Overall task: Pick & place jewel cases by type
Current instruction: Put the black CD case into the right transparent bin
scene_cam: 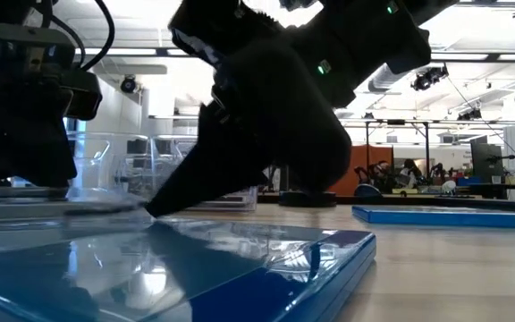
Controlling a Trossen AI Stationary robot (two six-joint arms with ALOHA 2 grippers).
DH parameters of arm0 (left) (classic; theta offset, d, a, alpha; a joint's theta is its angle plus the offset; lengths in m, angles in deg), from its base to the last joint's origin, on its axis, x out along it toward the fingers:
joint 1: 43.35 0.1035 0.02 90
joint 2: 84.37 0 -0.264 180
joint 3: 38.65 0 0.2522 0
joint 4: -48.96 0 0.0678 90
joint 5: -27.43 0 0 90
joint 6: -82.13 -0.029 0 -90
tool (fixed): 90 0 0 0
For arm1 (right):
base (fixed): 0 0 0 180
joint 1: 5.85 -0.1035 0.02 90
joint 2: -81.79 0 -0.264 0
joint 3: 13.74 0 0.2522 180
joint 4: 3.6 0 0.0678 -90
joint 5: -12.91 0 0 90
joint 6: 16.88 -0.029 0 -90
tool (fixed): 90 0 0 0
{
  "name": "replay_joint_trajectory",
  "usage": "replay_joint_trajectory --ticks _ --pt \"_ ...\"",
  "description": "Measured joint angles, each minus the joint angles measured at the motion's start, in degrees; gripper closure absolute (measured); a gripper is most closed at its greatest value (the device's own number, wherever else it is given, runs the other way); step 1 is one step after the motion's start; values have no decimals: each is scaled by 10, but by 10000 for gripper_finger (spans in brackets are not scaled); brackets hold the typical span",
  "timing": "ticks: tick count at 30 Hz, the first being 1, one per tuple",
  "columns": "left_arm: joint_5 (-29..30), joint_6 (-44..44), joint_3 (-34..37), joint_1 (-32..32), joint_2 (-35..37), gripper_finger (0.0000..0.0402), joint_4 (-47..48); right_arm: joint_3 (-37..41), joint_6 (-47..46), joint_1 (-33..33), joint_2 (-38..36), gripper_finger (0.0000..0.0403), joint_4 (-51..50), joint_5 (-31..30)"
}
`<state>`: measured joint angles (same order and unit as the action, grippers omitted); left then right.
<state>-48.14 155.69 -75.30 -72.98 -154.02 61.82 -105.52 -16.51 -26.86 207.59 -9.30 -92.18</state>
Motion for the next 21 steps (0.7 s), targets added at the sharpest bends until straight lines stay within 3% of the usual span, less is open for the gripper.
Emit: replay_joint_trajectory --ticks 13,21 --pt "-1 0 0 0 0 273 1 0 0 -5 -22 403 -22 -3" --pt "-1 0 0 0 0 273 -3 0 -3 -16 -68 402 -100 -18"
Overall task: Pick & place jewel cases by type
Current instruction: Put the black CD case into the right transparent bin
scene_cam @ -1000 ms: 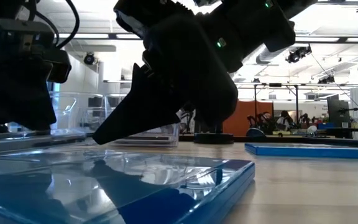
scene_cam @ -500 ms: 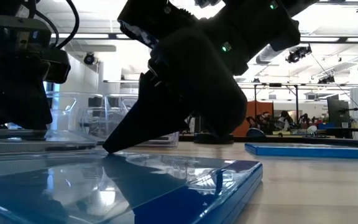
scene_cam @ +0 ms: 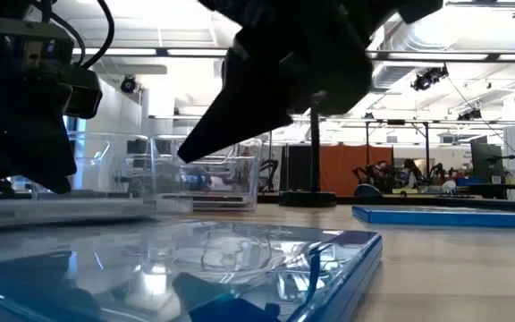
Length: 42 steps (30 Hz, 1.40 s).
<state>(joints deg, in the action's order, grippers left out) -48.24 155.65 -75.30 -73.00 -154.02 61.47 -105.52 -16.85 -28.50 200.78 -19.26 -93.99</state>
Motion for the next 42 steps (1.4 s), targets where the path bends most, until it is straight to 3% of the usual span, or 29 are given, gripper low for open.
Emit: replay_joint_trajectory --ticks 6,11,16,21,26,29,32,38,42 --pt "2 -2 0 0 0 273 -8 0 -2 -14 -2 402 -7 4" --pt "2 -18 0 0 1 273 -3 0 -28 -24 -7 402 -49 -51" --pt "-22 -1 1 7 23 273 41 0 -153 -47 -33 402 -170 -72" --pt "-15 32 2 20 57 273 133 1 -315 -96 -56 402 -284 -182" --pt "-60 49 2 19 65 273 144 1 -406 -156 -59 402 -300 -259" --pt "-72 59 2 19 65 273 149 1 -431 -156 -59 402 -310 -283" --pt "-60 50 2 19 65 273 152 1 -451 -126 -61 398 -330 -263" --pt "-52 -5 2 19 65 273 152 1 -434 -57 -62 351 -287 -117" --pt "-52 -31 2 19 65 273 153 2 -418 -30 -69 316 -245 -86"
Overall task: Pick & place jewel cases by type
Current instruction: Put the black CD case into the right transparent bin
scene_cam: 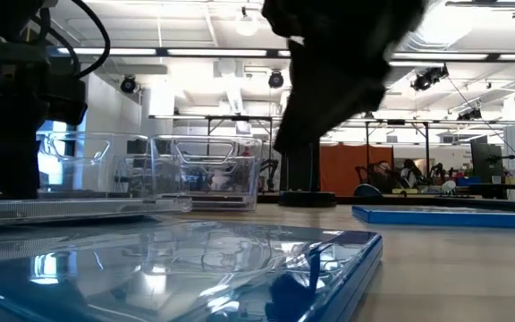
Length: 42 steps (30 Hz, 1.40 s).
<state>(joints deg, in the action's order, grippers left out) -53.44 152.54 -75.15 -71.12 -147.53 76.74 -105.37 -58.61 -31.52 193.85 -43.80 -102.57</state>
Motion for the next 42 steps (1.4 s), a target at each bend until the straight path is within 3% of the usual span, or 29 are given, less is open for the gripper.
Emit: replay_joint_trajectory --ticks 5,7,10,12,17,22,28,34,42 --pt "-14 -12 0 -17 0 273 3 2 -27 26 -23 289 33 55" --pt "-16 -12 0 -32 0 273 -1 27 -39 31 -36 284 118 99" --pt "-15 -10 -3 -56 0 273 -2 102 -56 33 -53 281 324 184" --pt "-10 -12 -11 -70 0 273 -4 163 -71 32 -67 281 429 202" --pt "8 -29 -34 -88 0 273 -1 327 -212 55 -111 280 530 176" --pt "20 -64 -47 -93 -6 273 -6 390 -266 115 -114 279 692 268" --pt "53 -108 -65 -147 -35 273 -2 358 -250 141 -110 278 617 305" --pt "138 -166 -121 -225 -84 273 4 299 -243 144 -72 279 586 337" --pt "210 -233 -231 -294 -236 273 110 253 -246 165 -3 279 584 396"
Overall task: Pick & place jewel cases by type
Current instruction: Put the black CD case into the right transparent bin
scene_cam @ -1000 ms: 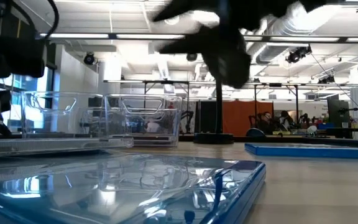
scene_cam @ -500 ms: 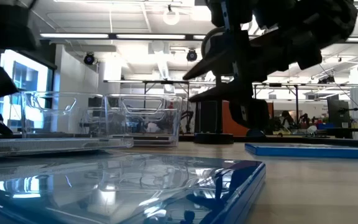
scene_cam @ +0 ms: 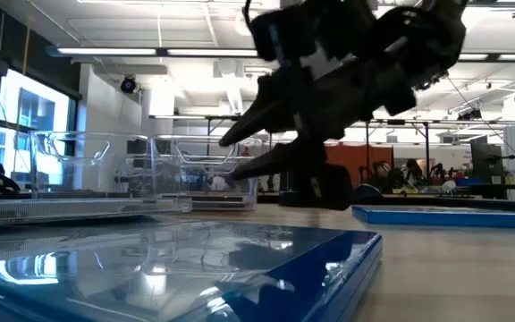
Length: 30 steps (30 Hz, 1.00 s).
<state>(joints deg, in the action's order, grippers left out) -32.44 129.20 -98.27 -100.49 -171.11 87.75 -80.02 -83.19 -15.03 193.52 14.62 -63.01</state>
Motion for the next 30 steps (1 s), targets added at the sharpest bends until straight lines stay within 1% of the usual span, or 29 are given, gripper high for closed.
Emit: replay_joint_trajectory --ticks 4,6,9,11,15,19,26,30 --pt "5 -35 -58 0 -85 273 32 0 -7 10 7 278 2 13" --pt "15 -51 -92 0 -118 273 67 0 -4 11 7 272 3 16" --pt "26 -64 -139 0 -159 273 129 0 -3 13 7 251 -2 20" --pt "30 -68 -163 0 -179 273 146 0 -3 15 8 231 -8 21" --pt "40 -84 -184 0 -202 273 151 -1 -6 18 10 196 -4 23" --pt "54 -89 -188 -7 -210 273 154 -18 -7 22 29 175 -5 37" --pt "77 -94 -187 -14 -211 273 157 -88 -12 35 92 171 -3 100" --pt "87 -96 -186 -14 -212 273 156 -107 -8 40 101 171 -27 109"
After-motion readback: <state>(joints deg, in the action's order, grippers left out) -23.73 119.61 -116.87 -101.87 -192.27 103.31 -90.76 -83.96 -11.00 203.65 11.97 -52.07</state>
